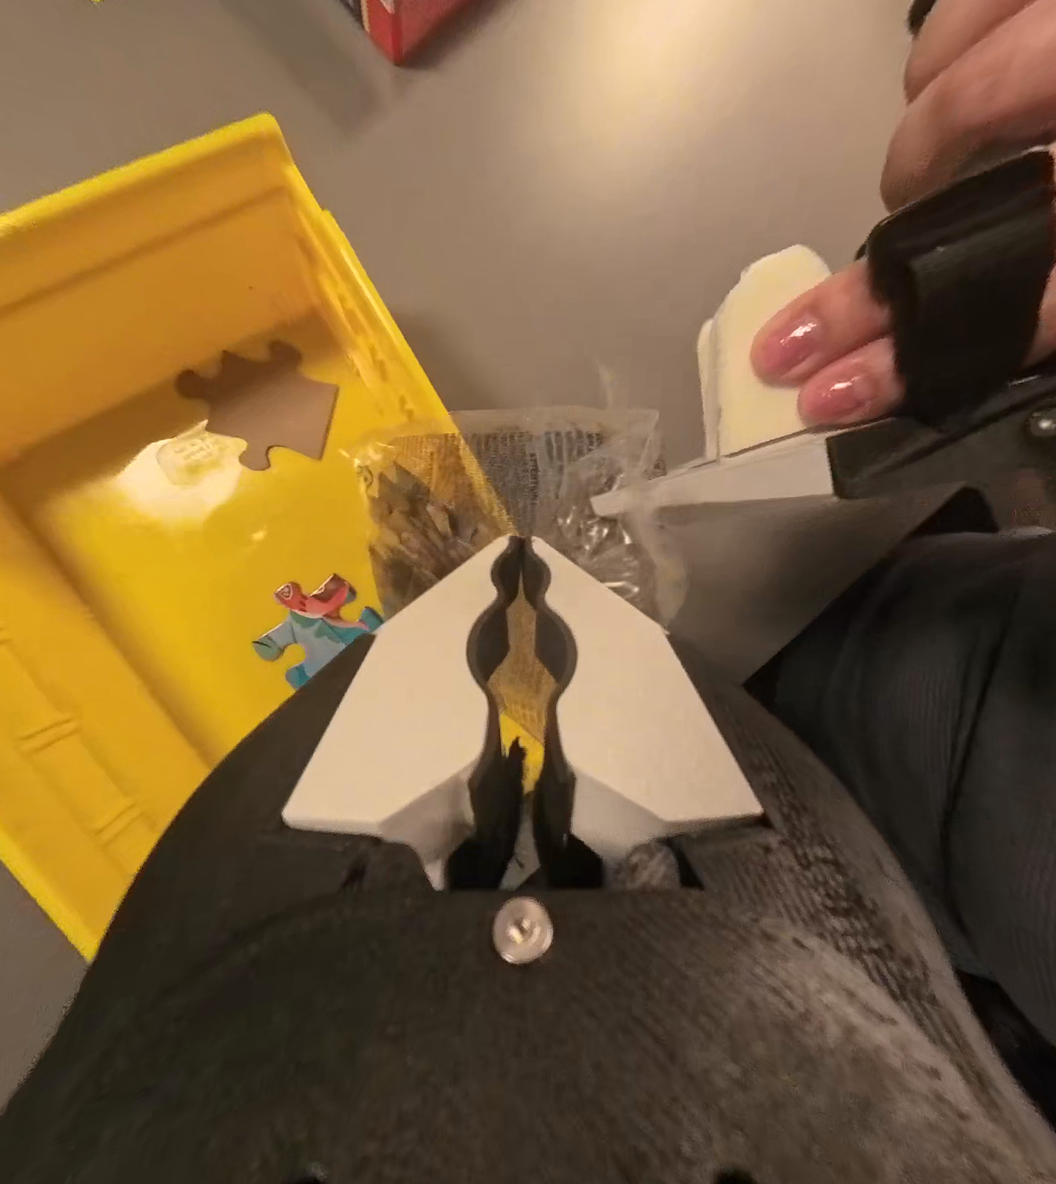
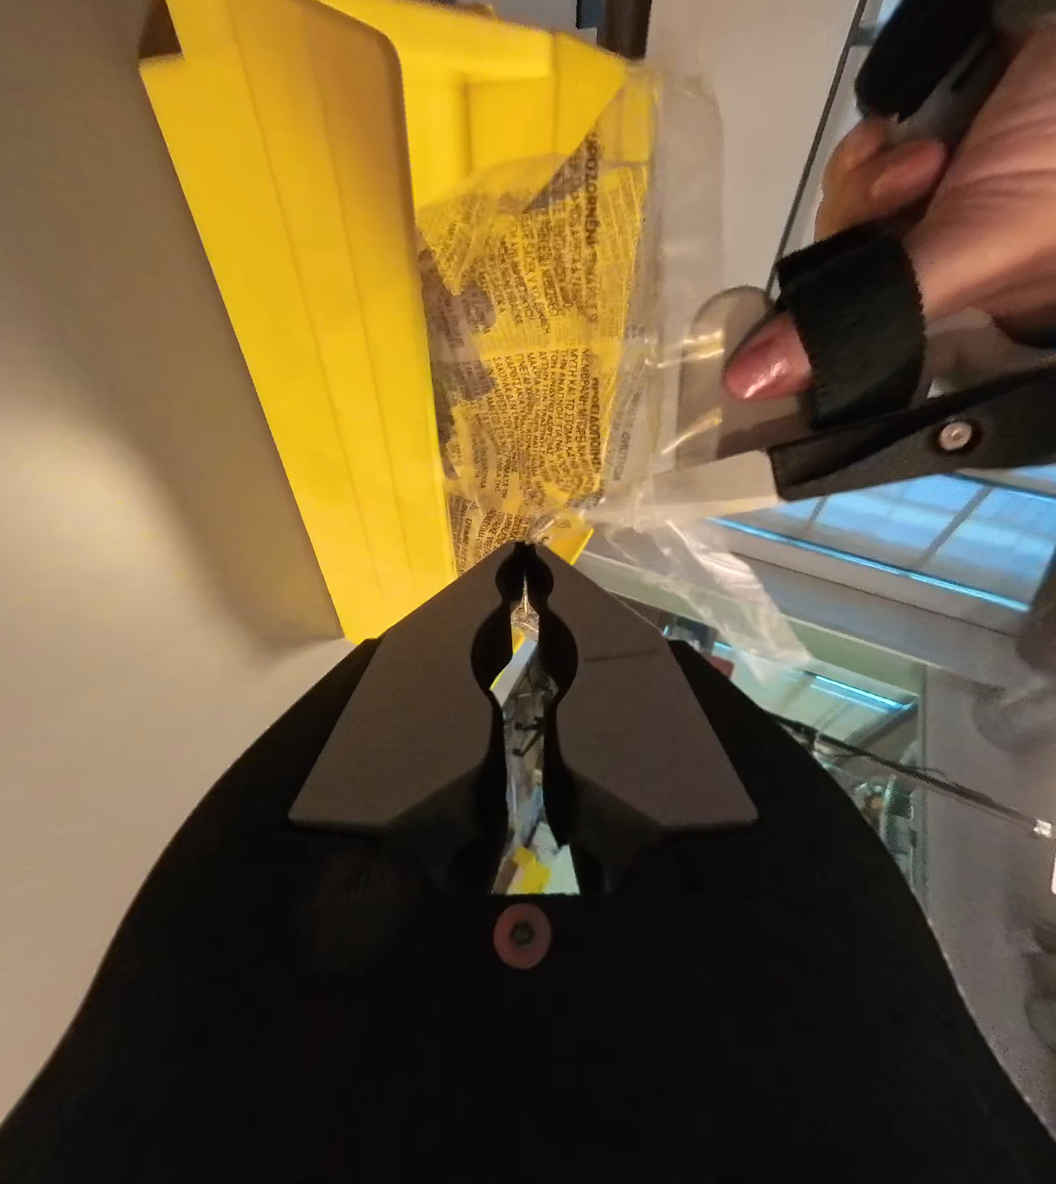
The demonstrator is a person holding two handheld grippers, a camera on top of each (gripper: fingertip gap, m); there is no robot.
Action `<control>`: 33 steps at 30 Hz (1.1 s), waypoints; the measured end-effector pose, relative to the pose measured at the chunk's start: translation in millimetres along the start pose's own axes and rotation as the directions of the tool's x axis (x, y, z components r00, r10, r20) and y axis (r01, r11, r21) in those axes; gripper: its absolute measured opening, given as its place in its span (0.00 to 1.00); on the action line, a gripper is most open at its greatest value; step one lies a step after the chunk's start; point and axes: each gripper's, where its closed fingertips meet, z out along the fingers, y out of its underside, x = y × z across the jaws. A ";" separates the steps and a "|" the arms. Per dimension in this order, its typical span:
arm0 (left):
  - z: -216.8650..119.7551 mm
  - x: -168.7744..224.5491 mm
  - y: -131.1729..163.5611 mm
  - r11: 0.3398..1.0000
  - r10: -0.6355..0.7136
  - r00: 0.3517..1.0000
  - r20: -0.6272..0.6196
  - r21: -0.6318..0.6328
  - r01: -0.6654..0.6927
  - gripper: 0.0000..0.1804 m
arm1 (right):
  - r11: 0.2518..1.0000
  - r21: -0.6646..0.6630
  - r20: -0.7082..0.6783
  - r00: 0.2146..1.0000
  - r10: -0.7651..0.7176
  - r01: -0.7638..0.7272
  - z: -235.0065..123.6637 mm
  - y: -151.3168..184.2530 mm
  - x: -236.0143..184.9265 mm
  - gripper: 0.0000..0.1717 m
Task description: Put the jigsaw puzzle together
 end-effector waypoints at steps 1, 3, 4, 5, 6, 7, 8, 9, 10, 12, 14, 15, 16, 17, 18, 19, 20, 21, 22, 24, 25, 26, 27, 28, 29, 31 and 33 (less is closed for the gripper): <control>-2.0 -0.5 0.6 1.000 0.000 1.000 0.017 0.022 0.000 0.00 | 1.000 -0.004 -0.005 1.000 0.008 -0.009 -1.3 0.5 -1.5 0.00; -6.1 5.2 3.0 0.997 0.007 1.000 0.029 0.080 -0.009 0.00 | 0.999 -0.011 -0.023 0.999 0.045 -0.046 -4.5 1.0 -4.3 0.00; -8.2 10.5 4.6 0.993 0.002 1.000 0.029 0.117 -0.005 0.00 | 0.997 -0.009 -0.032 0.997 0.070 -0.071 -6.5 0.3 -6.5 0.00; -10.6 16.5 4.7 0.985 -0.005 1.000 0.030 0.171 0.000 0.00 | 0.995 -0.001 -0.043 0.994 0.099 -0.099 -9.2 -1.5 -8.6 0.00; -13.8 23.2 2.9 0.970 -0.007 0.999 0.032 0.244 -0.001 0.00 | 0.991 0.009 -0.059 0.989 0.132 -0.132 -12.5 -3.6 -10.0 0.00; -17.6 30.4 1.2 0.948 -0.001 0.999 0.037 0.318 -0.011 0.00 | 0.986 0.028 -0.075 0.983 0.169 -0.167 -16.5 -6.6 -11.1 0.00; -21.0 35.5 1.4 0.925 -0.002 0.999 0.052 0.379 -0.018 0.07 | 0.978 0.051 -0.087 0.974 0.208 -0.204 -20.8 -10.4 -12.0 0.01; -22.9 38.5 4.0 0.908 -0.009 0.997 0.074 0.418 -0.023 0.22 | 0.967 0.071 -0.096 0.964 0.249 -0.243 -25.1 -13.5 -12.3 0.04; -23.2 42.6 7.7 0.897 0.001 0.996 0.090 0.440 -0.040 0.31 | 0.956 0.087 -0.098 0.953 0.288 -0.280 -28.8 -15.7 -12.8 0.06; -22.5 42.0 16.3 0.890 0.024 0.985 0.169 0.446 -0.098 0.38 | 0.932 0.103 -0.078 0.932 0.355 -0.347 -33.3 -18.4 -15.4 0.11; -23.3 35.5 23.3 0.890 0.053 0.958 0.282 0.421 -0.174 0.38 | 0.909 0.100 -0.061 0.909 0.412 -0.405 -35.7 -18.0 -15.3 0.18; -24.4 29.1 26.3 0.895 0.058 0.934 0.353 0.396 -0.205 0.36 | 0.898 0.098 -0.055 0.898 0.436 -0.430 -36.6 -17.7 -14.4 0.20; -26.3 20.5 29.7 0.904 0.056 0.902 0.429 0.362 -0.229 0.35 | 0.887 0.101 -0.051 0.888 0.457 -0.451 -37.2 -17.7 -12.6 0.22; -27.7 13.4 32.6 0.912 0.060 0.870 0.490 0.328 -0.248 0.34 | 0.877 0.106 -0.046 0.878 0.476 -0.469 -37.4 -18.4 -10.4 0.24; -27.9 10.5 34.1 0.915 0.071 0.850 0.523 0.305 -0.264 0.28 | 0.867 0.112 -0.036 0.870 0.491 -0.485 -37.0 -19.5 -8.3 0.25; -26.1 13.1 33.8 0.912 0.091 0.847 0.524 0.299 -0.283 0.21 | 0.859 0.112 -0.022 0.863 0.505 -0.499 -35.8 -20.3 -7.0 0.26; -23.9 17.1 32.6 0.906 0.105 0.851 0.515 0.302 -0.295 0.18 | 0.852 0.104 -0.003 0.857 0.516 -0.513 -33.9 -20.4 -6.9 0.28; -22.7 18.5 32.3 0.905 0.110 0.846 0.521 0.300 -0.302 0.15 | 0.847 0.090 0.018 0.851 0.524 -0.524 -31.5 -19.9 -7.7 0.29; -21.3 18.7 33.2 0.905 0.123 0.833 0.540 0.283 -0.317 0.13 | 0.843 0.075 0.044 0.846 0.531 -0.533 -29.3 -19.5 -9.7 0.30; -21.7 16.3 34.5 0.901 0.147 0.785 0.602 0.246 -0.357 0.08 | 0.825 0.057 0.133 0.823 0.552 -0.563 -26.2 -23.0 -18.0 0.30; -21.3 16.3 35.3 0.898 0.164 0.763 0.625 0.225 -0.377 0.07 | 0.807 0.061 0.172 0.802 0.572 -0.588 -25.8 -26.0 -20.1 0.30; -20.9 16.8 35.7 0.895 0.177 0.746 0.642 0.212 -0.394 0.06 | 0.788 0.082 0.190 0.786 0.589 -0.610 -25.9 -29.1 -18.3 0.30; -20.4 17.7 35.8 0.889 0.188 0.732 0.655 0.203 -0.411 0.04 | 0.773 0.105 0.191 0.776 0.601 -0.625 -26.4 -30.7 -14.6 0.30; -19.0 19.4 35.9 0.882 0.205 0.720 0.663 0.195 -0.430 0.02 | 0.764 0.120 0.184 0.770 0.611 -0.634 -26.9 -30.7 -10.6 0.30; -17.8 20.9 35.9 0.874 0.216 0.712 0.668 0.193 -0.447 0.01 | 0.757 0.129 0.179 0.766 0.618 -0.641 -27.1 -30.1 -7.0 0.30; -15.6 24.1 35.3 0.861 0.227 0.709 0.667 0.204 -0.467 0.00 | 0.745 0.142 0.177 0.757 0.629 -0.652 -26.7 -29.4 -1.6 0.30; -14.6 25.1 35.0 0.853 0.234 0.705 0.670 0.207 -0.479 0.00 | 0.752 0.137 0.171 0.764 0.623 -0.644 -24.0 -26.7 0.5 0.29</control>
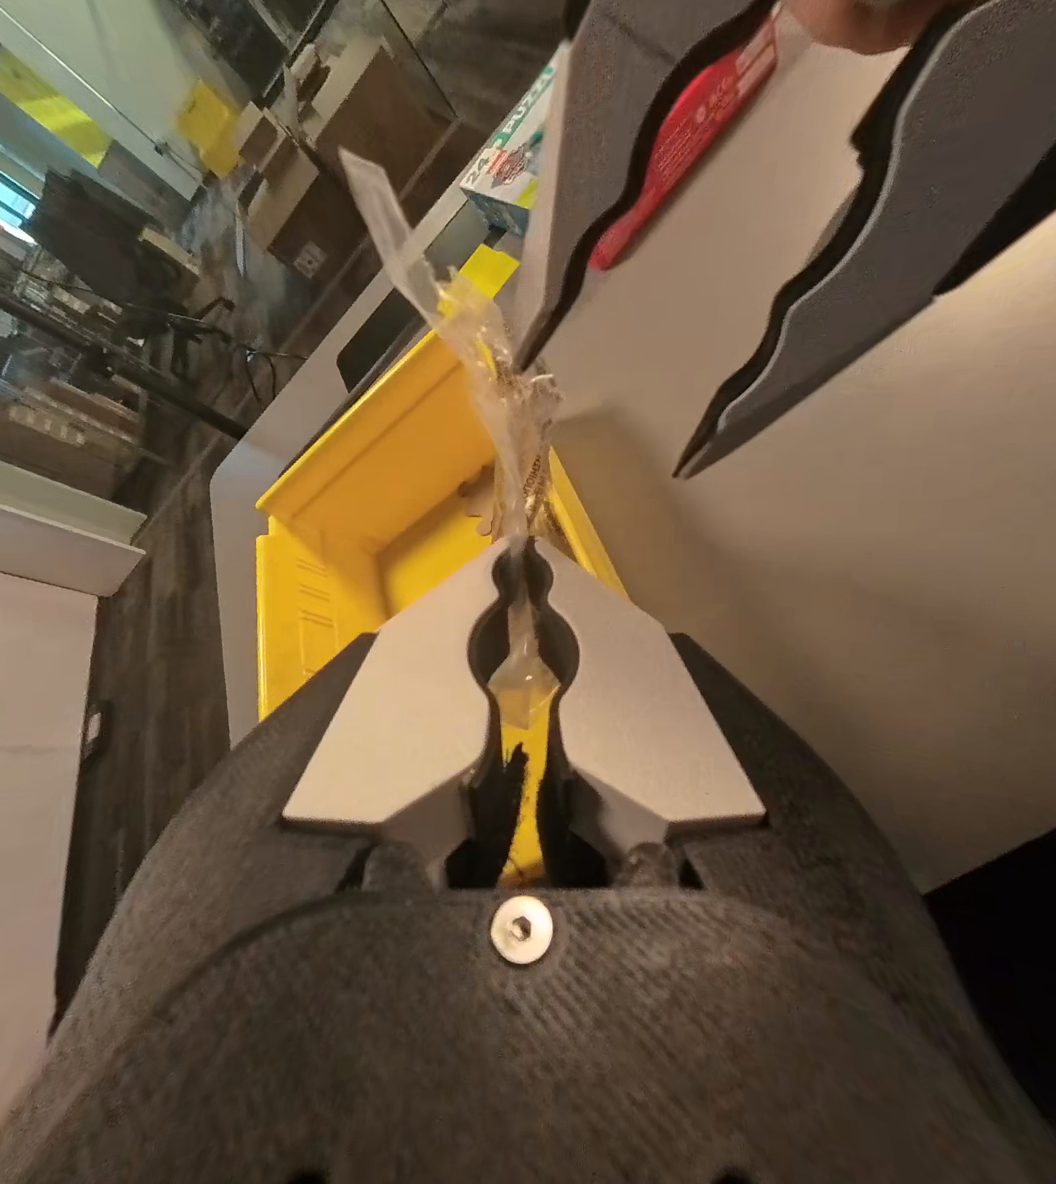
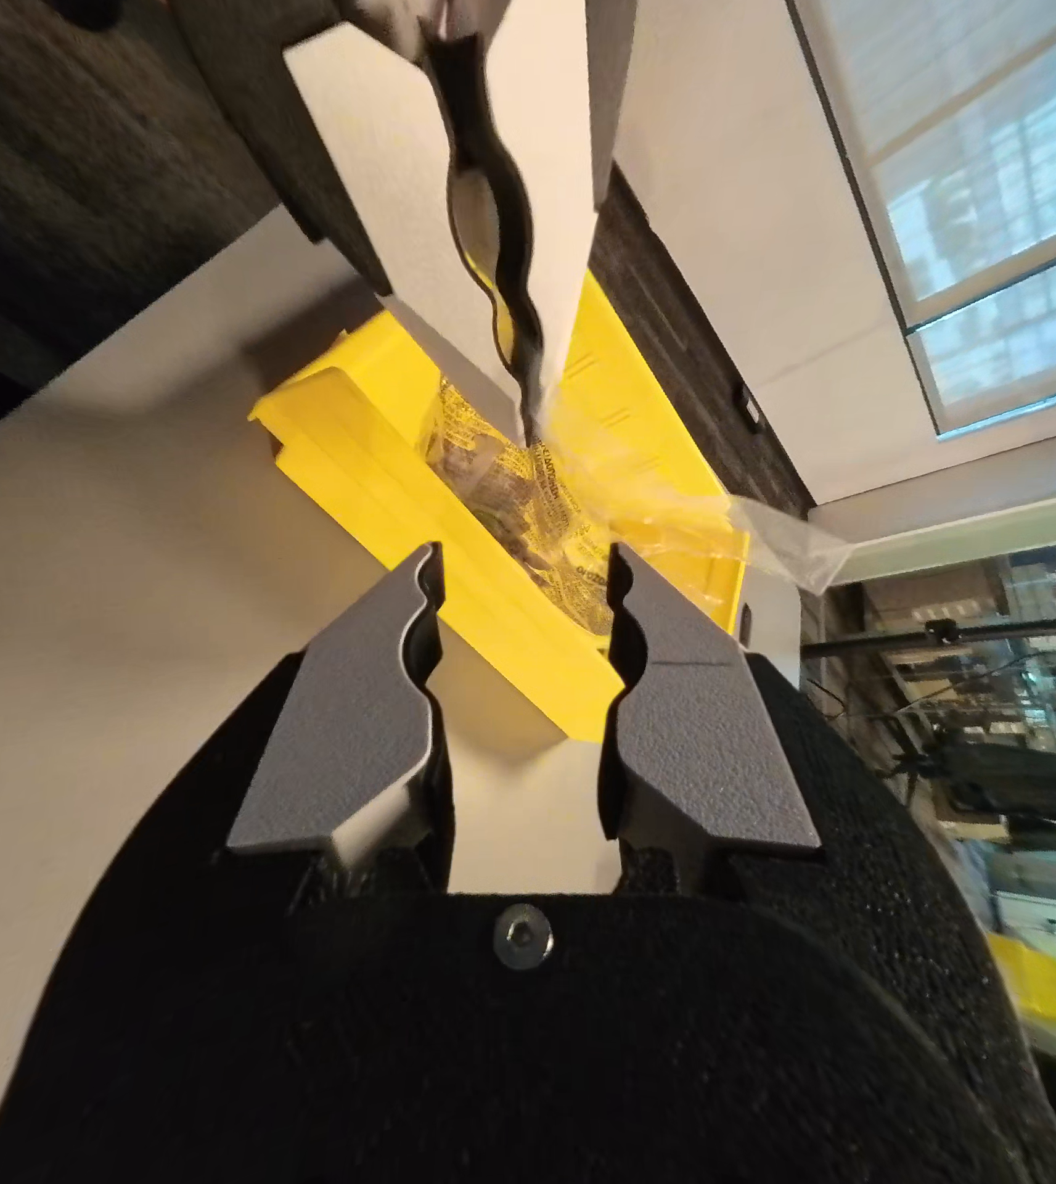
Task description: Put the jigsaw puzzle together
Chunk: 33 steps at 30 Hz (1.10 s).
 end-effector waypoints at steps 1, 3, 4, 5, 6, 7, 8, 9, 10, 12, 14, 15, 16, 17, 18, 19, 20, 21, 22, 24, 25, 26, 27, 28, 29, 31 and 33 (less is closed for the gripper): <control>-0.1 0.4 0.0 1.000 0.010 1.000 0.002 0.002 -0.010 0.00 | 1.000 -0.012 0.001 1.000 -0.017 0.017 1.4 1.7 0.6 0.28; -0.4 2.4 0.1 1.000 0.027 1.000 -0.006 0.001 -0.027 0.00 | 0.997 -0.033 -0.003 0.998 -0.068 0.068 4.2 4.1 1.3 0.25; -0.8 3.8 0.1 0.999 0.040 0.999 -0.011 0.000 -0.040 0.00 | 0.995 -0.035 -0.006 0.995 -0.098 0.097 5.0 3.9 1.1 0.22; -1.0 4.2 0.3 0.999 0.052 0.999 -0.009 -0.003 -0.052 0.00 | 0.991 -0.038 -0.012 0.992 -0.128 0.127 5.8 3.6 0.7 0.19; -1.4 4.1 0.8 0.998 0.060 0.998 -0.005 -0.006 -0.060 0.00 | 0.986 -0.050 -0.021 0.987 -0.160 0.159 6.7 4.8 0.8 0.17; -1.9 4.8 0.9 0.998 0.064 0.998 -0.005 -0.008 -0.064 0.00 | 0.978 -0.075 -0.032 0.980 -0.196 0.194 8.1 8.0 1.1 0.14; -2.4 5.5 1.0 0.998 0.061 0.998 -0.008 -0.007 -0.061 0.00 | 0.967 -0.108 -0.042 0.971 -0.235 0.229 9.5 12.7 1.5 0.10; -2.8 6.1 1.4 0.999 0.053 0.999 -0.012 -0.005 -0.053 0.00 | 0.954 -0.137 -0.057 0.959 -0.276 0.266 10.5 16.7 2.4 0.04; -3.3 7.2 1.8 0.999 0.040 0.999 -0.021 -0.001 -0.040 0.00 | 0.940 -0.151 -0.077 0.945 -0.319 0.305 10.7 18.0 3.0 0.00; -4.8 9.4 1.0 1.000 -0.014 0.998 -0.055 0.020 0.015 0.01 | 0.920 -0.164 -0.108 0.920 -0.376 0.356 10.3 17.9 2.1 0.00; -13.1 12.2 -16.8 0.985 -0.078 0.985 -0.156 0.143 0.100 0.18 | 0.903 -0.178 -0.145 0.897 -0.417 0.391 8.8 17.4 3.4 0.00; -23.0 8.6 -34.4 0.956 -0.100 0.970 -0.220 0.248 0.154 0.22 | 0.895 -0.178 -0.163 0.885 -0.437 0.409 7.9 16.6 3.9 0.00; -33.9 -2.4 -51.6 0.913 -0.136 0.952 -0.274 0.339 0.228 0.24 | 0.887 -0.179 -0.183 0.871 -0.455 0.426 6.9 15.7 4.8 0.00; -41.7 -16.8 -64.5 0.869 -0.186 0.923 -0.337 0.382 0.314 0.24 | 0.875 -0.182 -0.206 0.853 -0.479 0.448 6.1 14.7 6.2 0.00; -44.0 -28.9 -71.9 0.842 -0.234 0.879 -0.415 0.365 0.397 0.25 | 0.861 -0.190 -0.224 0.833 -0.506 0.472 5.8 14.3 6.9 0.00; -39.9 -36.8 -73.9 0.838 -0.280 0.828 -0.486 0.296 0.458 0.24 | 0.848 -0.197 -0.238 0.815 -0.529 0.493 6.0 14.2 7.1 0.00; -31.4 -39.9 -71.6 0.853 -0.316 0.780 -0.540 0.199 0.483 0.23 | 0.837 -0.201 -0.250 0.800 -0.546 0.509 6.4 14.1 7.1 0.00; -21.0 -39.5 -66.4 0.871 -0.348 0.741 -0.574 0.093 0.482 0.23 | 0.832 -0.203 -0.261 0.790 -0.555 0.517 6.8 14.0 7.0 0.00; -9.9 -38.7 -60.2 0.883 -0.385 0.713 -0.586 -0.007 0.470 0.23 | 0.831 -0.202 -0.269 0.786 -0.556 0.519 7.0 13.8 6.8 0.00; 5.4 -29.6 -52.6 0.886 -0.433 0.655 -0.619 -0.160 0.434 0.23 | 0.833 -0.201 -0.282 0.784 -0.554 0.516 6.7 13.1 7.0 0.00; 10.7 -23.5 -51.1 0.882 -0.454 0.626 -0.633 -0.220 0.417 0.23 | 0.832 -0.203 -0.285 0.782 -0.554 0.515 6.8 13.2 7.1 0.00; 15.3 -16.7 -48.0 0.878 -0.473 0.606 -0.640 -0.284 0.386 0.23 | 0.831 -0.206 -0.287 0.781 -0.556 0.516 7.1 13.1 6.9 0.00; 19.9 -10.6 -43.8 0.873 -0.487 0.598 -0.637 -0.341 0.348 0.23 | 0.829 -0.209 -0.289 0.777 -0.560 0.519 7.2 12.7 7.0 0.00; 24.5 -5.3 -39.1 0.868 -0.496 0.600 -0.628 -0.391 0.307 0.23 | 0.826 -0.212 -0.289 0.774 -0.564 0.522 7.3 12.5 7.2 0.00; 28.9 -1.0 -34.3 0.862 -0.497 0.610 -0.617 -0.432 0.265 0.23 | 0.824 -0.215 -0.288 0.772 -0.566 0.524 7.3 12.2 7.4 0.00; 38.6 3.2 -23.3 0.844 -0.493 0.649 -0.580 -0.499 0.196 0.12 | 0.823 -0.220 -0.287 0.772 -0.568 0.524 6.9 11.6 8.9 0.00; 42.3 8.1 -13.3 0.828 -0.479 0.662 -0.576 -0.547 0.123 0.00 | 0.827 -0.225 -0.275 0.780 -0.561 0.516 7.2 12.3 9.7 0.00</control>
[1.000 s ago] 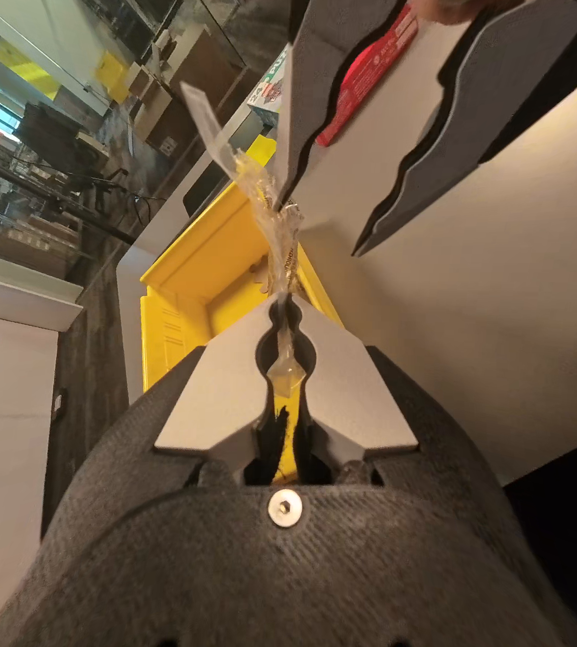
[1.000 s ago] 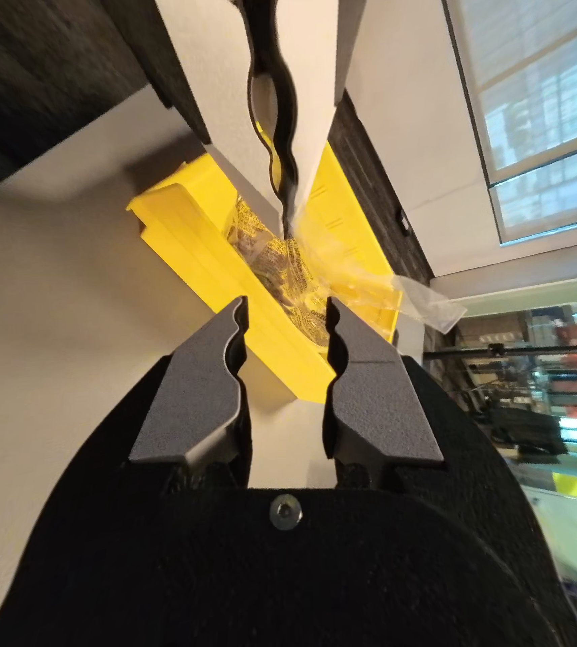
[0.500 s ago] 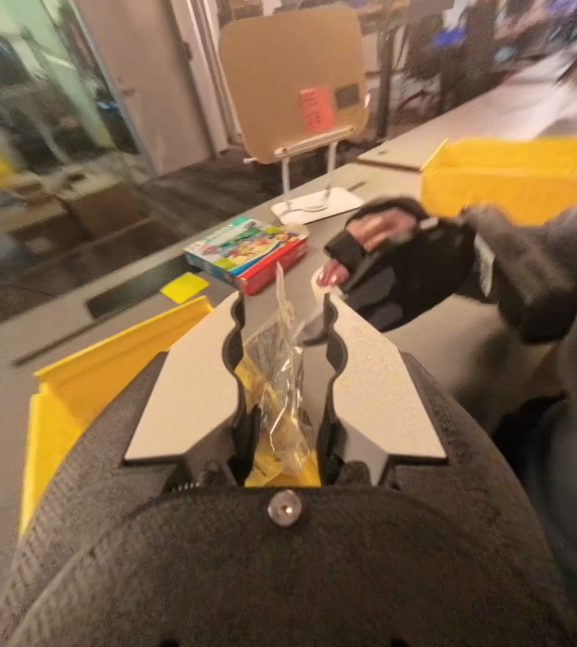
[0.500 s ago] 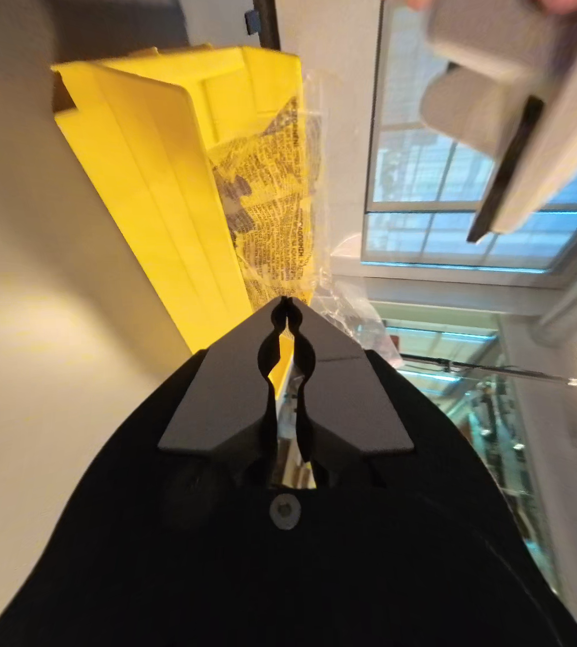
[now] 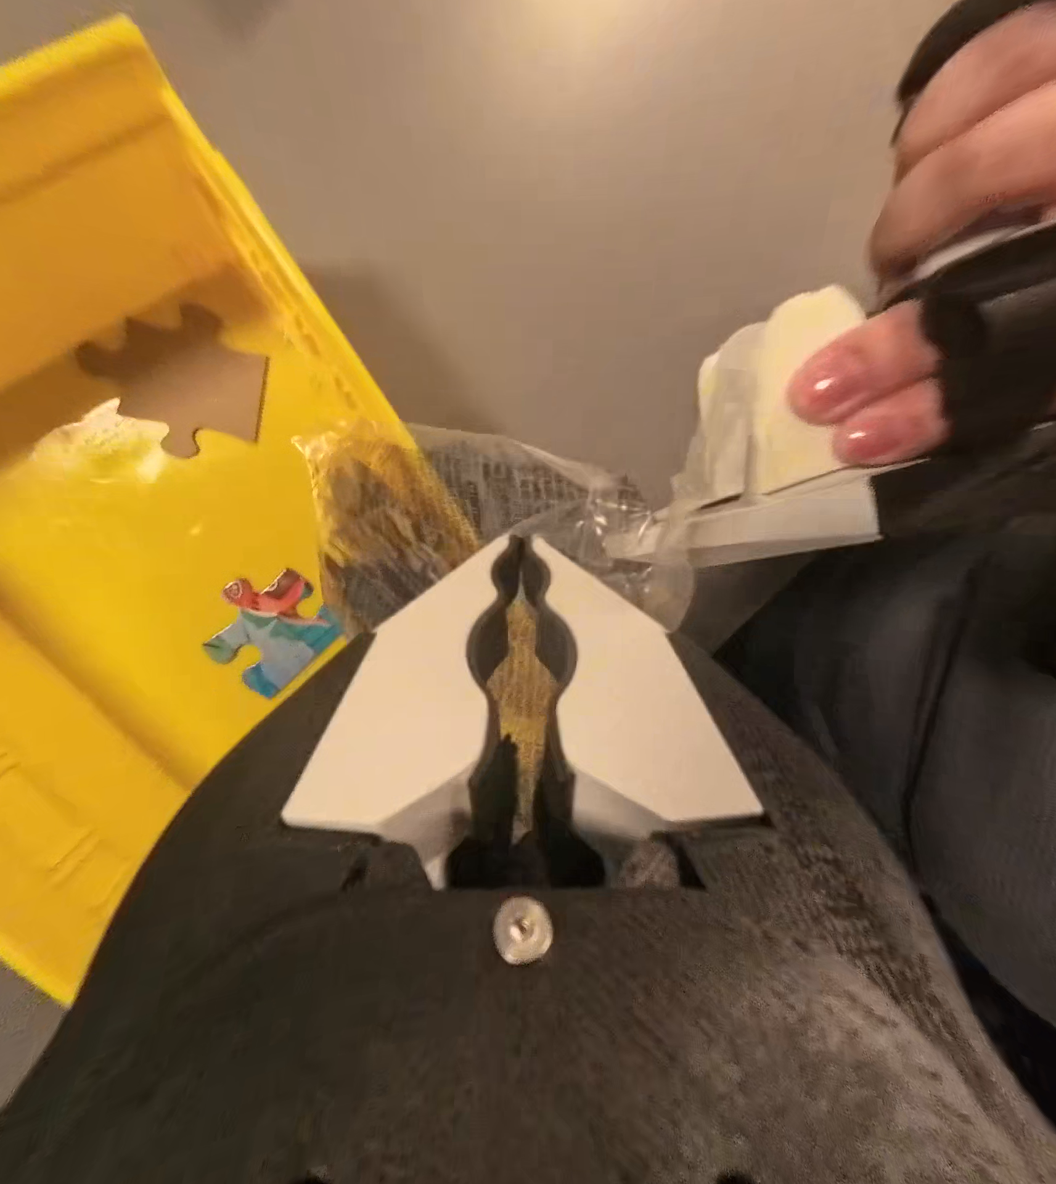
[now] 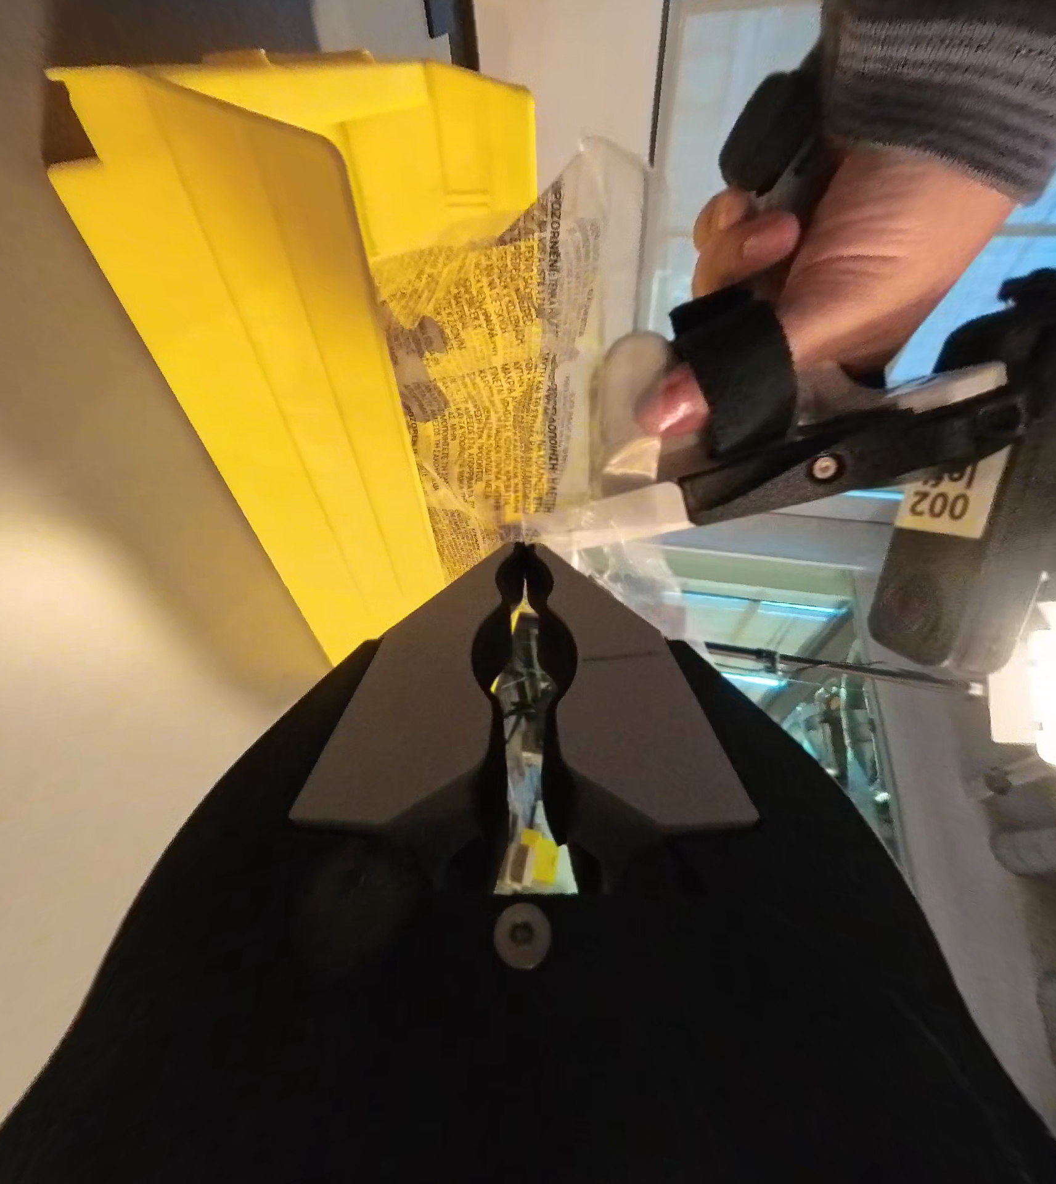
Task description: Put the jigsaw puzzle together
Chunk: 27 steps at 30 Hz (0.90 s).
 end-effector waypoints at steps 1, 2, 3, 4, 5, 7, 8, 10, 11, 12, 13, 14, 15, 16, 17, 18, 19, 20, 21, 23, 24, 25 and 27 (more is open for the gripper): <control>2.7 -1.1 2.5 1.000 0.015 1.000 0.006 -0.027 -0.015 0.00 | 1.000 -0.003 0.016 1.000 0.010 -0.010 0.2 0.2 -1.0 0.00; 3.5 -4.9 1.9 0.999 0.038 0.999 0.035 -0.026 -0.037 0.00 | 1.000 -0.010 0.039 0.999 0.029 -0.029 0.5 0.9 -2.4 0.00; 2.6 -10.5 0.9 0.998 0.058 0.995 0.079 -0.020 -0.057 0.00 | 0.998 -0.018 0.066 0.996 0.057 -0.056 0.5 1.8 -4.0 0.00; 0.0 -19.0 0.3 0.998 0.068 0.988 0.142 -0.015 -0.066 0.00 | 0.996 -0.023 0.103 0.990 0.092 -0.090 0.3 2.0 -6.4 0.00; -4.7 -28.9 -1.6 0.997 0.076 0.973 0.217 -0.002 -0.078 0.00 | 0.992 -0.026 0.142 0.981 0.129 -0.127 0.0 1.6 -9.2 0.00; -14.3 -38.4 -5.8 0.994 0.095 0.946 0.309 0.024 -0.107 0.00 | 0.986 -0.049 0.202 0.965 0.167 -0.160 0.3 3.2 -13.9 0.00; -25.3 -57.6 -5.0 0.993 0.106 0.885 0.453 0.002 -0.120 0.00 | 0.985 -0.042 0.240 0.955 0.175 -0.170 -0.8 0.5 -17.6 0.00; -54.7 -96.1 7.1 0.983 0.183 0.713 0.677 -0.118 -0.141 0.00 | 0.977 -0.011 0.298 0.932 0.205 -0.212 -5.3 -10.1 -22.4 0.00; -51.2 -92.4 9.5 0.989 0.146 0.764 0.628 -0.078 -0.125 0.00 | 0.978 -0.012 0.302 0.931 0.203 -0.210 -6.5 -10.9 -22.9 0.00; -46.1 -85.6 12.3 0.995 0.100 0.824 0.557 -0.036 -0.097 0.00 | 0.979 -0.016 0.290 0.936 0.201 -0.205 -6.4 -9.6 -21.7 0.00; -42.5 -79.7 15.7 0.998 0.054 0.869 0.492 -0.005 -0.059 0.00 | 0.978 -0.020 0.269 0.941 0.206 -0.208 -5.5 -7.6 -18.9 0.00; -38.7 -69.5 15.1 0.999 0.005 0.915 0.403 0.044 -0.024 0.00 | 0.977 -0.021 0.237 0.948 0.212 -0.213 -4.2 -5.5 -14.4 0.00; -35.3 -52.9 8.1 0.993 -0.029 0.960 0.278 0.115 -0.003 0.00 | 0.979 -0.016 0.191 0.960 0.203 -0.204 -2.9 -3.8 -8.3 0.00; -35.5 -34.5 -2.7 0.980 -0.049 0.988 0.147 0.197 0.019 0.00 | 0.985 -0.012 0.138 0.975 0.173 -0.173 -1.9 -2.1 -2.3 0.00; -38.0 -19.6 -12.0 0.966 -0.062 0.997 0.044 0.256 0.048 0.01 | 0.992 -0.013 0.086 0.989 0.125 -0.124 -0.9 -1.1 2.2 0.00; -39.5 -10.8 -17.1 0.958 -0.075 0.997 -0.014 0.277 0.075 0.11 | 0.998 -0.018 0.037 0.997 0.066 -0.065 0.1 -0.8 4.8 0.00; -39.1 -6.0 -18.3 0.959 -0.078 0.996 -0.032 0.271 0.084 0.15 | 1.000 -0.026 -0.002 1.000 0.006 -0.006 1.0 -0.8 5.5 0.00; -37.1 -4.9 -17.1 0.964 -0.078 0.997 -0.018 0.254 0.080 0.18 | 0.998 -0.037 -0.030 0.999 -0.044 0.043 1.6 -1.1 5.0 0.00; -34.2 -5.0 -14.2 0.970 -0.078 0.997 0.006 0.230 0.075 0.21 | 0.996 -0.044 -0.045 0.996 -0.076 0.074 2.1 -1.6 3.4 0.00; -26.7 1.4 -8.0 0.980 -0.087 0.996 -0.003 0.177 0.086 0.28 | 0.997 -0.038 -0.049 0.996 -0.074 0.072 1.4 -3.6 -0.7 0.00; -22.6 4.2 -5.4 0.983 -0.098 0.995 -0.015 0.155 0.099 0.29 | 0.998 -0.031 -0.048 0.997 -0.057 0.056 0.7 -4.5 -1.8 0.00; -18.1 3.9 -2.9 0.985 -0.110 0.994 -0.011 0.133 0.110 0.29 | 0.999 -0.027 -0.053 0.998 -0.045 0.044 -0.1 -4.9 -1.4 0.00; -8.6 -3.5 2.5 0.989 -0.125 0.992 0.033 0.088 0.122 0.28 | 0.999 -0.029 -0.056 0.998 -0.035 0.034 -0.3 -4.7 -0.5 0.00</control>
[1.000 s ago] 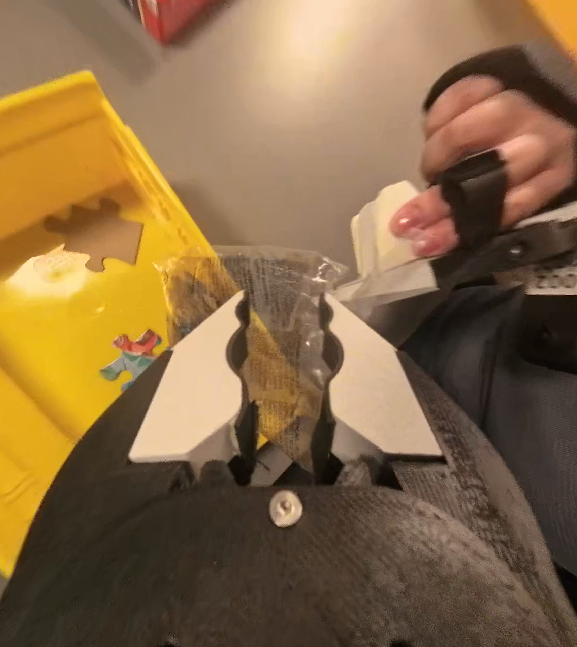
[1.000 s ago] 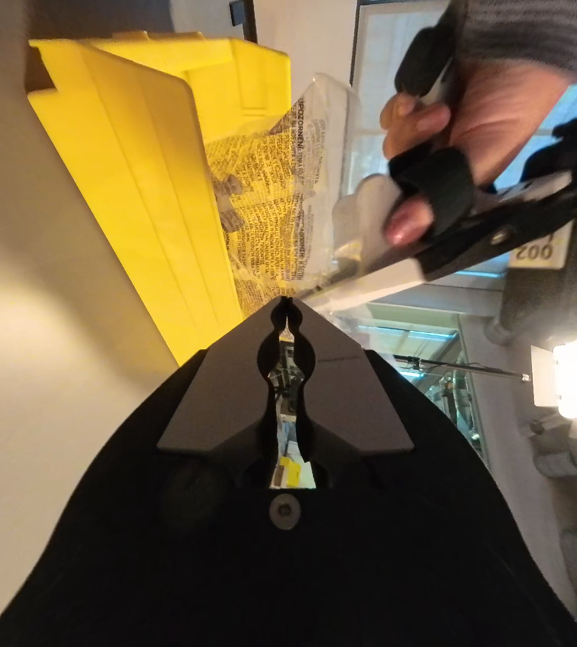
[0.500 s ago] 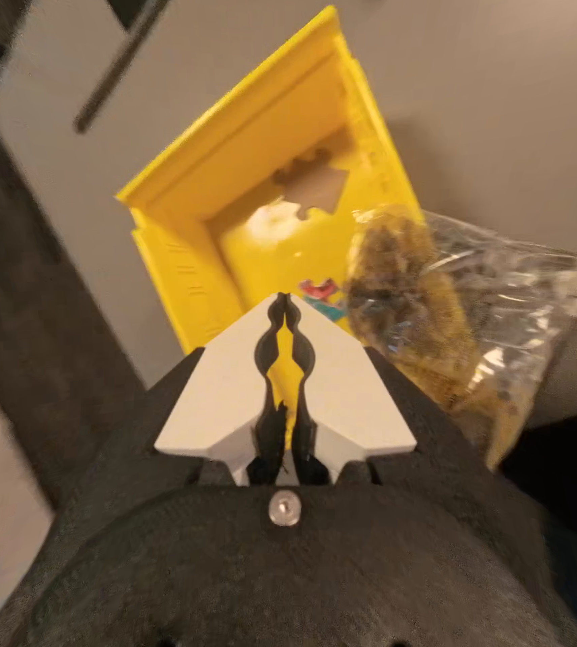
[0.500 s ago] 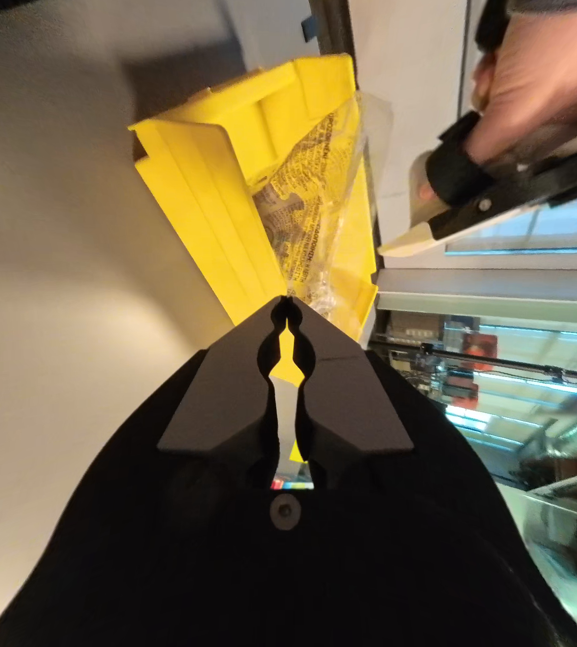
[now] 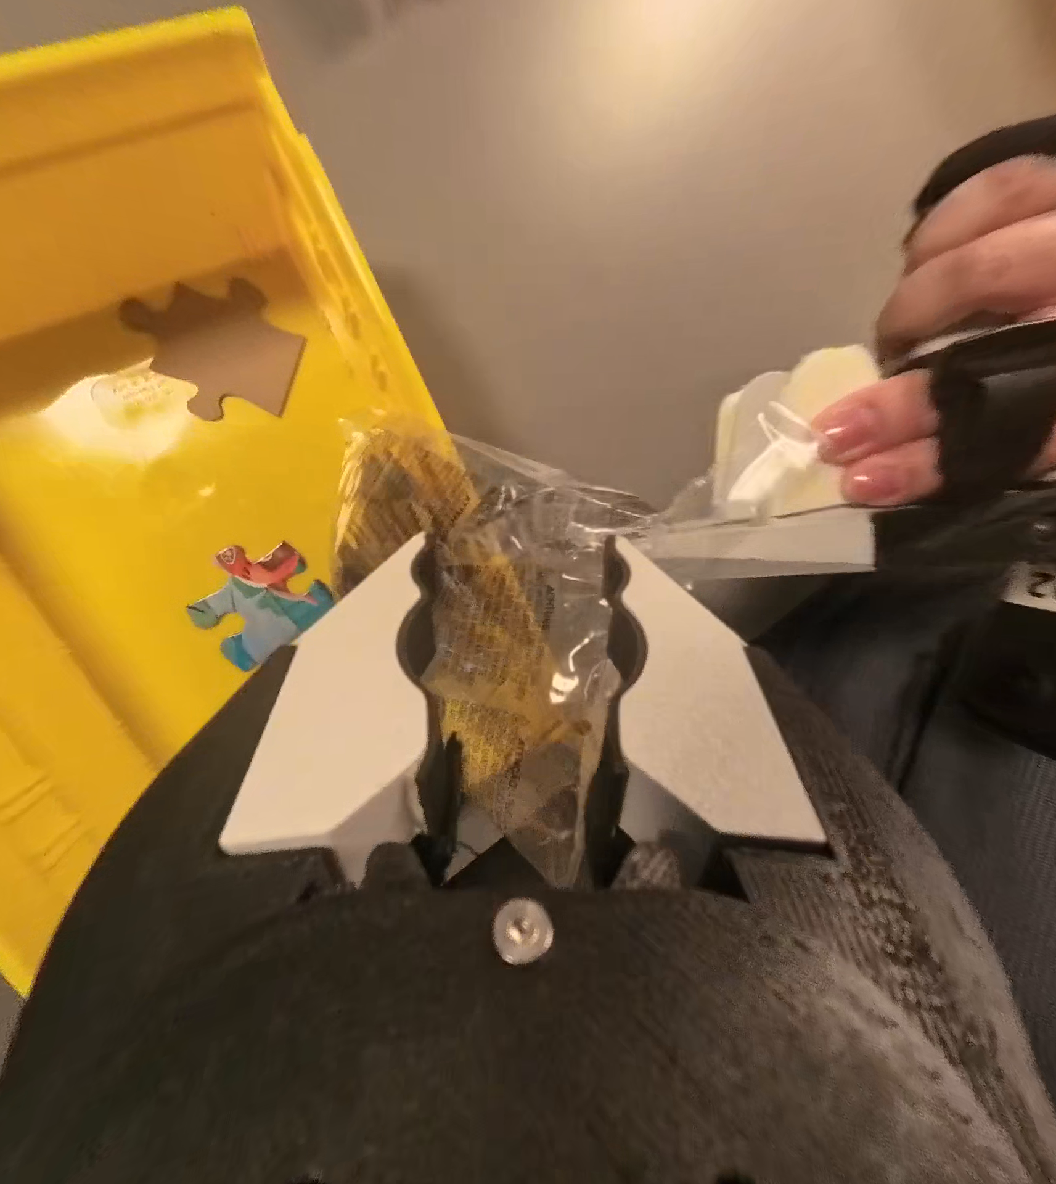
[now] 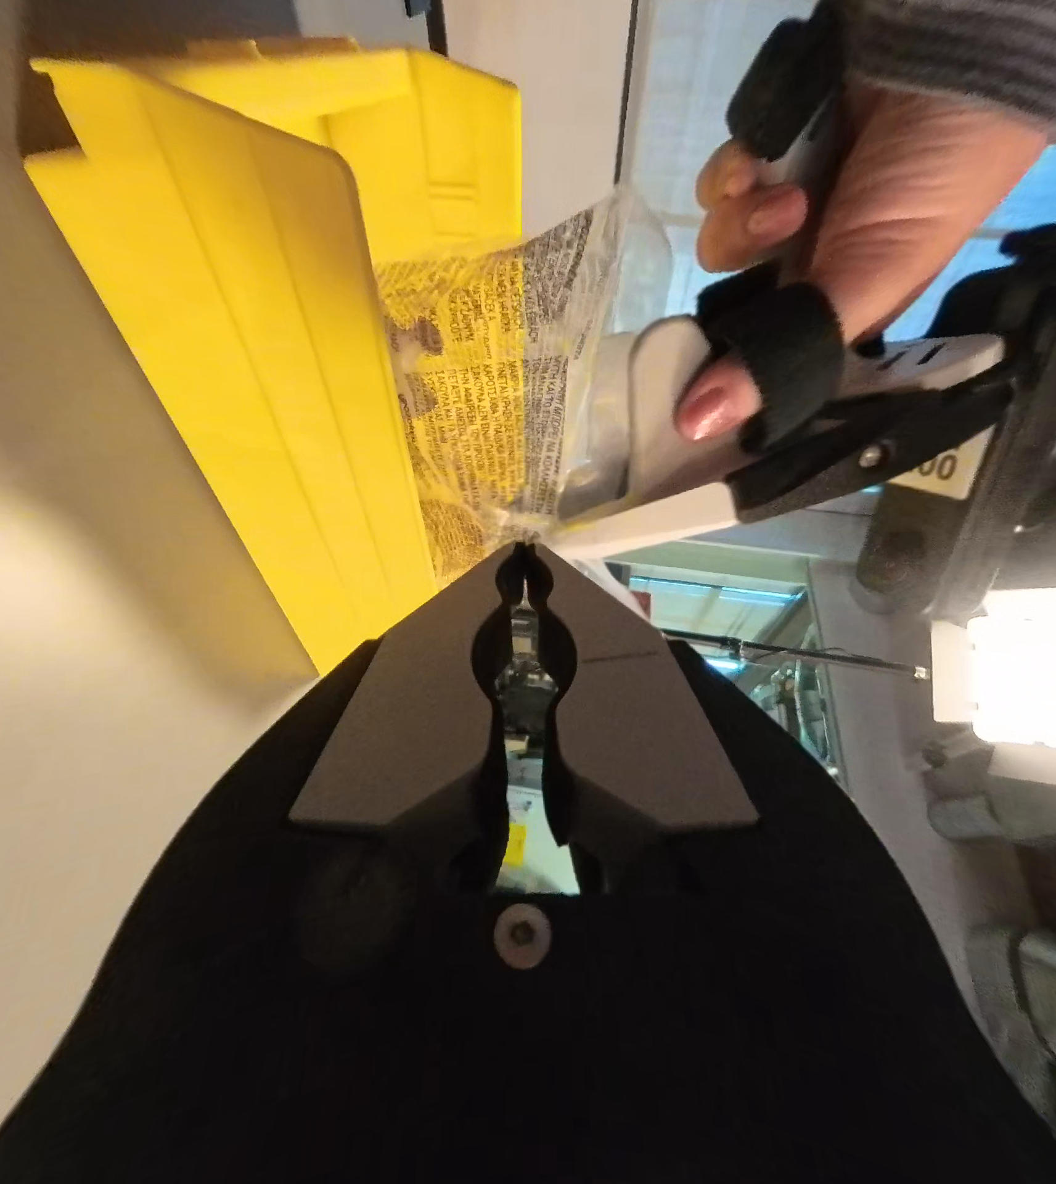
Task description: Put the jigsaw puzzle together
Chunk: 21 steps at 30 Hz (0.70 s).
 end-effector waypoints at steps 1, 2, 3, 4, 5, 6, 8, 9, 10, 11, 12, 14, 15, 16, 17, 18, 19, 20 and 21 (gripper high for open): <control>5.0 0.3 1.5 1.000 0.001 1.000 -0.004 -0.013 -0.002 0.27 | 1.000 -0.003 0.003 1.000 0.004 -0.004 0.4 0.0 0.0 0.00; 9.4 1.6 2.0 1.000 -0.003 1.000 -0.014 -0.020 0.003 0.23 | 1.000 -0.006 0.006 1.000 0.007 -0.007 0.8 0.1 0.0 0.00; 13.4 4.2 3.6 0.999 -0.006 1.000 -0.028 -0.032 0.005 0.18 | 1.000 -0.008 0.012 1.000 0.013 -0.013 1.2 0.1 -0.5 0.00; 17.1 8.4 7.3 0.998 0.012 0.999 -0.049 -0.055 -0.015 0.06 | 1.000 -0.006 0.031 0.999 0.030 -0.029 1.5 -0.3 -2.3 0.00; 20.0 8.6 10.1 0.996 0.056 0.998 -0.038 -0.072 -0.059 0.00 | 0.998 -0.007 0.066 0.996 0.063 -0.063 1.8 -0.8 -5.8 0.00; 21.1 4.5 9.4 0.992 0.111 0.994 0.011 -0.066 -0.110 0.00 | 0.994 -0.010 0.106 0.988 0.111 -0.110 2.0 -1.0 -9.6 0.00; 17.1 -2.6 5.0 0.982 0.188 0.976 0.113 -0.051 -0.183 0.00 | 0.980 -0.014 0.186 0.963 0.198 -0.198 1.3 -2.1 -16.7 0.00; 13.0 -6.1 0.6 0.976 0.217 0.962 0.168 -0.035 -0.214 0.00 | 0.973 -0.025 0.212 0.950 0.229 -0.229 1.3 -1.4 -18.7 0.00; 9.0 -8.6 -2.3 0.968 0.249 0.944 0.215 -0.030 -0.249 0.00 | 0.968 -0.036 0.226 0.941 0.250 -0.249 1.7 0.0 -18.9 0.00; 6.2 -11.2 -4.0 0.957 0.286 0.922 0.262 -0.037 -0.287 0.00 | 0.963 -0.042 0.240 0.933 0.268 -0.266 2.5 0.8 -18.3 0.00; 4.6 -13.9 -5.0 0.947 0.316 0.898 0.308 -0.049 -0.316 0.00 | 0.956 -0.045 0.258 0.921 0.291 -0.289 3.4 0.9 -17.7 0.00; 2.7 -19.1 -6.9 0.932 0.355 0.852 0.385 -0.071 -0.356 0.00 | 0.938 -0.047 0.304 0.890 0.340 -0.343 5.5 0.9 -18.5 0.00; 2.2 -21.8 -7.5 0.928 0.362 0.836 0.414 -0.073 -0.366 0.00 | 0.931 -0.048 0.324 0.876 0.358 -0.363 6.5 1.2 -19.0 0.00; 2.5 -24.3 -6.7 0.928 0.359 0.829 0.428 -0.075 -0.364 0.00 | 0.925 -0.049 0.342 0.864 0.370 -0.377 7.1 1.0 -19.6 0.00; 2.8 -25.9 -6.3 0.928 0.358 0.826 0.436 -0.068 -0.366 0.00 | 0.922 -0.047 0.359 0.855 0.375 -0.385 7.2 0.2 -20.4 0.00; 3.1 -26.7 -5.7 0.929 0.352 0.827 0.438 -0.057 -0.365 0.00 | 0.923 -0.046 0.369 0.852 0.371 -0.382 7.2 -0.2 -20.8 0.00; 3.1 -27.1 -5.1 0.931 0.344 0.832 0.435 -0.043 -0.363 0.00 | 0.929 -0.042 0.378 0.855 0.356 -0.369 6.6 -0.6 -21.5 0.00; 3.1 -26.6 -4.3 0.935 0.330 0.844 0.423 -0.024 -0.354 0.00 | 0.935 -0.036 0.389 0.856 0.340 -0.354 5.7 -1.1 -22.3 0.00; 2.8 -26.4 -3.0 0.939 0.317 0.856 0.408 -0.007 -0.345 0.00 | 0.942 -0.028 0.399 0.860 0.317 -0.334 4.5 -0.6 -22.6 0.00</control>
